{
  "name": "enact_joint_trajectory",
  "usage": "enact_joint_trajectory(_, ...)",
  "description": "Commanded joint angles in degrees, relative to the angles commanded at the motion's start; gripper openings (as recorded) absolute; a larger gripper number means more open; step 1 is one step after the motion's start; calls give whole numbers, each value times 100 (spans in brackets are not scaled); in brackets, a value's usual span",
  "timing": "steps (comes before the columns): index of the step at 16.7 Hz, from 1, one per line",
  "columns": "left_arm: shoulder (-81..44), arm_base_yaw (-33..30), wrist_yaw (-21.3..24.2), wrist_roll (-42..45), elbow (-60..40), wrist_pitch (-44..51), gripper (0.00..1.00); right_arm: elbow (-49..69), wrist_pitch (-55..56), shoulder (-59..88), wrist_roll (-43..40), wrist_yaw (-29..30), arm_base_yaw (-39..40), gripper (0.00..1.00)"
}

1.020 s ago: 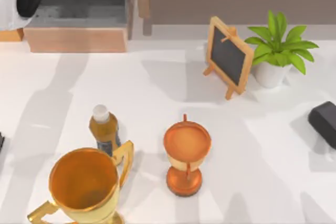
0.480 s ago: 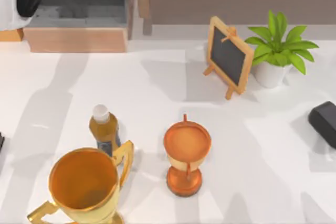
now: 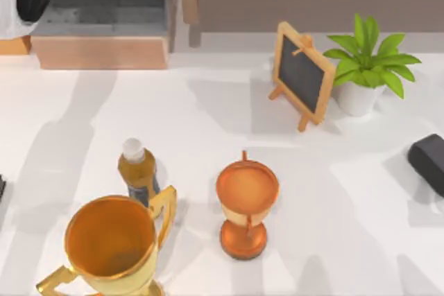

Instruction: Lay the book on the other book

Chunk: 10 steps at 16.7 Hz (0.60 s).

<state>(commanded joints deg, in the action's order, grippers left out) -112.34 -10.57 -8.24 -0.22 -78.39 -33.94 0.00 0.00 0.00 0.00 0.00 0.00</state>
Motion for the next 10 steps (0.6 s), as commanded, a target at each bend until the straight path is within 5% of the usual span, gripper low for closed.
enact_joint_trajectory(6, 67, 18, 13, 64, 26, 15, 0, 0, 0, 0, 0, 0, 0, 100)
enact_joint_trajectory(10, 650, 65, 452, 860, 354, -5, 0, 0, 0, 0, 0, 0, 0, 100)
